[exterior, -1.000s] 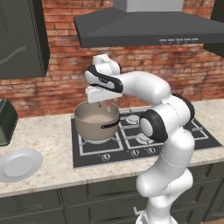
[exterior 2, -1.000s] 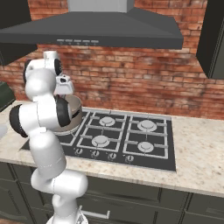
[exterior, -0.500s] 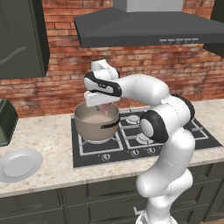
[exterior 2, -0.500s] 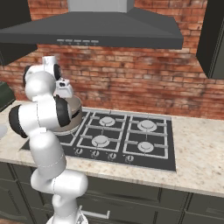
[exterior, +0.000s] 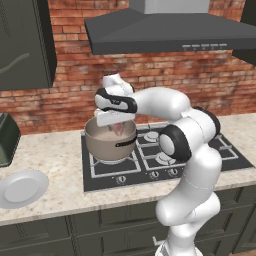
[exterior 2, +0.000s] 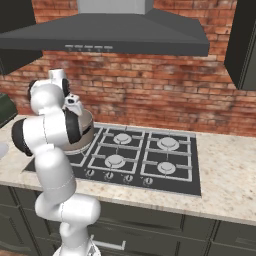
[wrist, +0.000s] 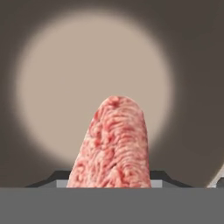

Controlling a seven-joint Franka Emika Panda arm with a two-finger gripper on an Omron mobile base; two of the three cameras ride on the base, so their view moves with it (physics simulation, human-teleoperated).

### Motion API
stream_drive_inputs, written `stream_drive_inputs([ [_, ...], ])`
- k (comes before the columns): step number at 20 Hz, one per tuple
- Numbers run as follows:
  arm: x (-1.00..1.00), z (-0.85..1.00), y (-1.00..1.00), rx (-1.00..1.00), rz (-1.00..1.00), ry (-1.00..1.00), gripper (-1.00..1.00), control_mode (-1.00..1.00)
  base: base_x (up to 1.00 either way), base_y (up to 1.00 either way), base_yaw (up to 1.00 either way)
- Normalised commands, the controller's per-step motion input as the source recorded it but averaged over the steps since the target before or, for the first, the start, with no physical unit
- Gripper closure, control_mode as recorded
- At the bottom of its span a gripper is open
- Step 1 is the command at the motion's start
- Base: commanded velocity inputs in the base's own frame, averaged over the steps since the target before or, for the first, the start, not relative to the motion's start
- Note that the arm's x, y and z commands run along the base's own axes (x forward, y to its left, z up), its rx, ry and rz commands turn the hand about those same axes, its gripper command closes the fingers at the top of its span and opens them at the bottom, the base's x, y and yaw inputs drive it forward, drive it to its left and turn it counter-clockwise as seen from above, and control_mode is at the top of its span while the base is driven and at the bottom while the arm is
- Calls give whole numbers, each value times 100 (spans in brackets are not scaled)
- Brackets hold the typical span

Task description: Retrieve the frozen meat and place it in the pot on a burner. Then turn the burner on.

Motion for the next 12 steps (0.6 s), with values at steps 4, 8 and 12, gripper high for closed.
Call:
stream_drive_inputs([
  [4,15,-16,1,0,0,2,100,-100,0,0,0],
  [8,0,-26,0,0,0,0,100,-100,0,0,0],
  [12,0,-23,6,0,0,0,100,-100,0,0,0],
])
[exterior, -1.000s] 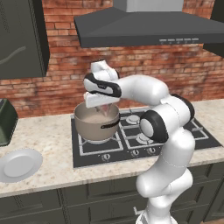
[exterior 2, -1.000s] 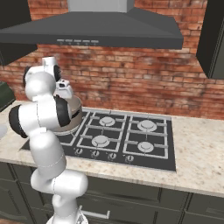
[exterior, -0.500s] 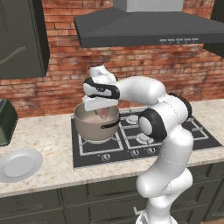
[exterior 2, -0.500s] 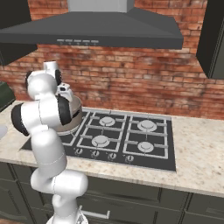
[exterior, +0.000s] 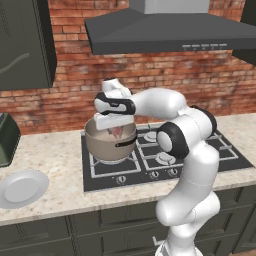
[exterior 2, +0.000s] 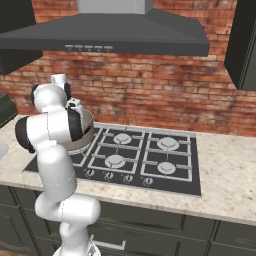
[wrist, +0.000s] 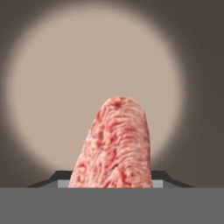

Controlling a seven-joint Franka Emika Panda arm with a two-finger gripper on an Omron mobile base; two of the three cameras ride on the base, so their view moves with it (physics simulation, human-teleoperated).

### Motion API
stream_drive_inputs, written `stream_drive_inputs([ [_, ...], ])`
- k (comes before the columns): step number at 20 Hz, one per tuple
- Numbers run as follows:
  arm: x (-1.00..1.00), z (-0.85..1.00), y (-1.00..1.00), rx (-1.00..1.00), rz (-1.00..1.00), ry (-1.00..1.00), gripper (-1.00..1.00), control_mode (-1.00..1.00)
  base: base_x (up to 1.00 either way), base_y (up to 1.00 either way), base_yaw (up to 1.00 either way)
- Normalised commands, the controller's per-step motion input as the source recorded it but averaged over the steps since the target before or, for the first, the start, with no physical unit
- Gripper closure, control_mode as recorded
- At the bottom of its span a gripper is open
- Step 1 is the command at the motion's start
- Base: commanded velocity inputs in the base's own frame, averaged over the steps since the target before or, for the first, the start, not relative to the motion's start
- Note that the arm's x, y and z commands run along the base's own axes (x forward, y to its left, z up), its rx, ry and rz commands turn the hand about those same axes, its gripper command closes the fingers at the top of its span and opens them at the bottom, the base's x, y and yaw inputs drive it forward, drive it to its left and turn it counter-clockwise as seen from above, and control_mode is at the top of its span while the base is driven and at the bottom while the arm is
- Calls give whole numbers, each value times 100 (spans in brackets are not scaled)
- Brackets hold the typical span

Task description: Retrieve the frozen meat and place it in the pot on a burner. Then turn the burner on.

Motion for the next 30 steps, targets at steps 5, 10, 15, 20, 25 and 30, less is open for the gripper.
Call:
stream_drive_inputs([
  [5,0,-24,3,0,0,0,100,-100,0,0,0],
  [10,-1,-29,0,0,0,0,100,-100,0,0,0],
  [15,-1,-21,0,0,0,-6,100,-100,0,0,0],
  [20,3,-8,0,0,0,-4,100,-100,0,0,0],
  [25,0,-13,0,0,0,-8,100,-100,0,0,0],
  [30,0,-9,0,1,0,-3,-100,-100,0,0,0],
])
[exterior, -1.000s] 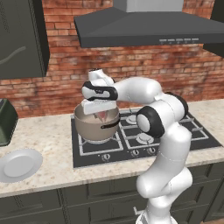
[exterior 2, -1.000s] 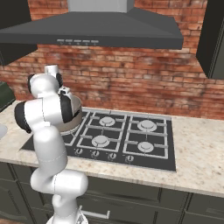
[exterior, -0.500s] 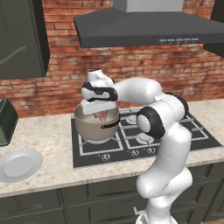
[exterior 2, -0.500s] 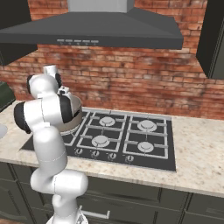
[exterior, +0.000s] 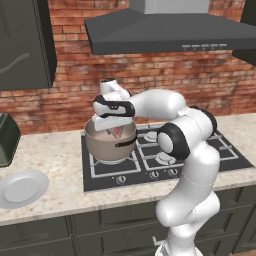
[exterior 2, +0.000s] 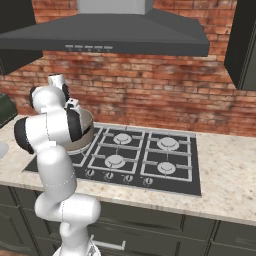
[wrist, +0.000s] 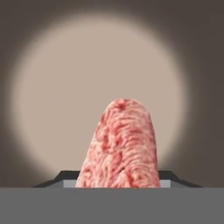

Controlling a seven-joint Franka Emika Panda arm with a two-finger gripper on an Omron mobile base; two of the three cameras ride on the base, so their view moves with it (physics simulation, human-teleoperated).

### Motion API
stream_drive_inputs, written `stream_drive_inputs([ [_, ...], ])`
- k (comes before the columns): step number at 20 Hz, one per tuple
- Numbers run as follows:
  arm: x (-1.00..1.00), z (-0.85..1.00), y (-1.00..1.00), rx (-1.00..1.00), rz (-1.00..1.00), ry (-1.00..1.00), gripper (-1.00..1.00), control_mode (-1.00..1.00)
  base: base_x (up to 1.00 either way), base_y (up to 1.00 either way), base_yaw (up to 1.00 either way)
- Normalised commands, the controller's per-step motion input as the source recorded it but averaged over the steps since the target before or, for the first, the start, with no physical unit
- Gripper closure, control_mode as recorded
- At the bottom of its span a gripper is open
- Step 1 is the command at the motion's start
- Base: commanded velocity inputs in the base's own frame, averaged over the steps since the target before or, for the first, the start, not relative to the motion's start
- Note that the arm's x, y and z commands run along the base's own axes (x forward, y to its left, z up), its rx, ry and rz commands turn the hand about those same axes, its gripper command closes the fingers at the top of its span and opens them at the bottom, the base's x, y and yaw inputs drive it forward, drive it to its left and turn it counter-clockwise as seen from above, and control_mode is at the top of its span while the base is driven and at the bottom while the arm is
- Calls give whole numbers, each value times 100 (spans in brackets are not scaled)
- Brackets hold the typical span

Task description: Retrieve the frozen meat and place it in the pot on a burner. Then turn the burner on.

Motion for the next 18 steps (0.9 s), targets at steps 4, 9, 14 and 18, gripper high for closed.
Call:
stream_drive_inputs([
  [4,0,-4,0,1,0,-2,-100,-100,0,0,0],
  [9,0,0,0,0,0,-1,-100,-100,0,0,0],
  [14,0,0,0,0,0,-1,-100,-100,0,0,0],
  [18,0,0,0,0,0,0,-100,-100,0,0,0],
])
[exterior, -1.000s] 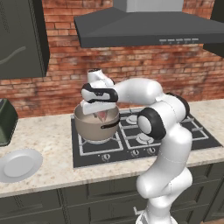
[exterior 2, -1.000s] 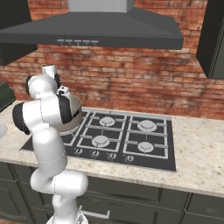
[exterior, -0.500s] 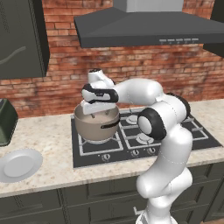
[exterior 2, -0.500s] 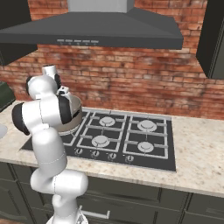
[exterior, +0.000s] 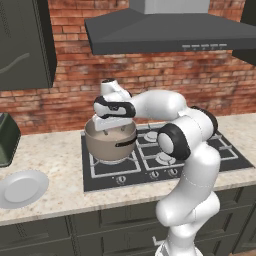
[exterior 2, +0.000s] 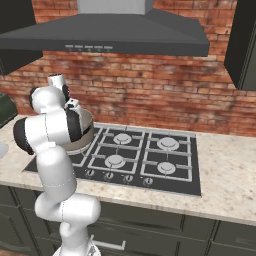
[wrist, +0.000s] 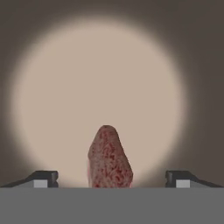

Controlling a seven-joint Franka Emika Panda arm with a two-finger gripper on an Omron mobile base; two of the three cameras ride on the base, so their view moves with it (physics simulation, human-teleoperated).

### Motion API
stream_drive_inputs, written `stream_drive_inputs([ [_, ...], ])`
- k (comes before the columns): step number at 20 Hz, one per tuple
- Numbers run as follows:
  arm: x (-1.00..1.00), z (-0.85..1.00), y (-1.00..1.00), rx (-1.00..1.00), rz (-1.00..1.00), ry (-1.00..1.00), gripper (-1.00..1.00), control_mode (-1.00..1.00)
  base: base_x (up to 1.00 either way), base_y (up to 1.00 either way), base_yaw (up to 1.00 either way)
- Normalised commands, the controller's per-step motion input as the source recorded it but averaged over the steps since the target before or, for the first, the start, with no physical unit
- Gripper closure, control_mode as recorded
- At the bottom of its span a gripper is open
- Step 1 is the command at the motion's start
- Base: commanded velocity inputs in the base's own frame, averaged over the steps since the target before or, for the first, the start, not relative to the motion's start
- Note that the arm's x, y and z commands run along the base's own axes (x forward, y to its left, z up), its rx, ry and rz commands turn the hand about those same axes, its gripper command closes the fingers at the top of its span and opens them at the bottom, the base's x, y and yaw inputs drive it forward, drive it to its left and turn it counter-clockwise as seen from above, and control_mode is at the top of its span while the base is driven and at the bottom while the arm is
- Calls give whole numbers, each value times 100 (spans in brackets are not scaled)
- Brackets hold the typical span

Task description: Retrieve the frozen meat and place it in the pot on a burner. Then turn the burner on.

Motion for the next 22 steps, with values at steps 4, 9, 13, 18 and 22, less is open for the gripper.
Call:
stream_drive_inputs([
  [4,0,2,0,0,0,-1,-100,-100,0,0,0],
  [9,-16,19,0,0,0,-5,-100,-100,0,0,0],
  [13,-16,16,0,0,-4,-3,-100,-100,0,0,0],
  [18,-40,29,-2,0,-7,0,-100,-100,0,0,0],
  [22,-73,53,-4,3,-5,-3,-100,-100,0,0,0],
])
